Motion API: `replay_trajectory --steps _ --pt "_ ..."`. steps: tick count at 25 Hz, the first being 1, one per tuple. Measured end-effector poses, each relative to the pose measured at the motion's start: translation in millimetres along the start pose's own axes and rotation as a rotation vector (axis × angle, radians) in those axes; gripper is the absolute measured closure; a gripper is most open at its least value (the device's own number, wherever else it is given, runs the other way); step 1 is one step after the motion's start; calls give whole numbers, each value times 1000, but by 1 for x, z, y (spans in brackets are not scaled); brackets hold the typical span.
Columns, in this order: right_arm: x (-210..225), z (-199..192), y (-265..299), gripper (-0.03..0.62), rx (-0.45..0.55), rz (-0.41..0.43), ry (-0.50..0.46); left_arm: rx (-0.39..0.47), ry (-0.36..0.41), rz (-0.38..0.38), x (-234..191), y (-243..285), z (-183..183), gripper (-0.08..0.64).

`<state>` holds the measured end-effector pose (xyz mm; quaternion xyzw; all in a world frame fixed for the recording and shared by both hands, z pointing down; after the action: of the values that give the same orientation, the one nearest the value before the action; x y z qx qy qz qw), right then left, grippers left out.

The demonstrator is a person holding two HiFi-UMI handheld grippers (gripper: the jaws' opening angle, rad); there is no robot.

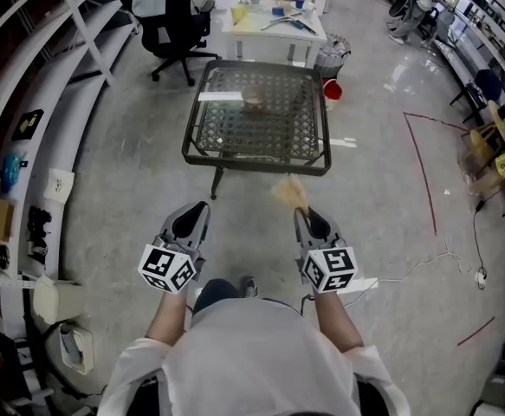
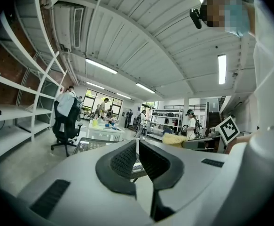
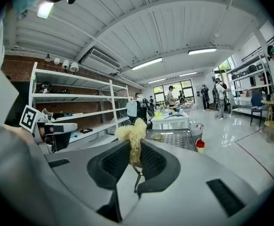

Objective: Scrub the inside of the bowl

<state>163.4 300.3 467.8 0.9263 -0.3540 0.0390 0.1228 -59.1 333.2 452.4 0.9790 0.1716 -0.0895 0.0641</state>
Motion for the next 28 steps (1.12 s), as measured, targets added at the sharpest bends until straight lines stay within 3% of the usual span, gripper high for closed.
replay_trajectory --steps 5,11,28 --pt "11 1 22 523 -12 16 11 -28 -24 30 -16 16 -8 515" --pt "26 1 54 523 -26 3 29 -38 -44 12 -37 52 -6 515" --pt "58 44 167 523 14 -124 30 -15 -15 -110 -135 161 41 515"
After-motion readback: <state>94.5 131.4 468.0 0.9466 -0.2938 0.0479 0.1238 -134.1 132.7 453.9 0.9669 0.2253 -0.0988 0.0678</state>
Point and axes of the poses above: the fingertips, and each gripper's own axes: y forward along the fingers, x to its right, z out of its top, the point moved 1 cm from there along -y, backward along the fingers, and after that the axes turned 8 degrees about z, right-handed, at the moved point
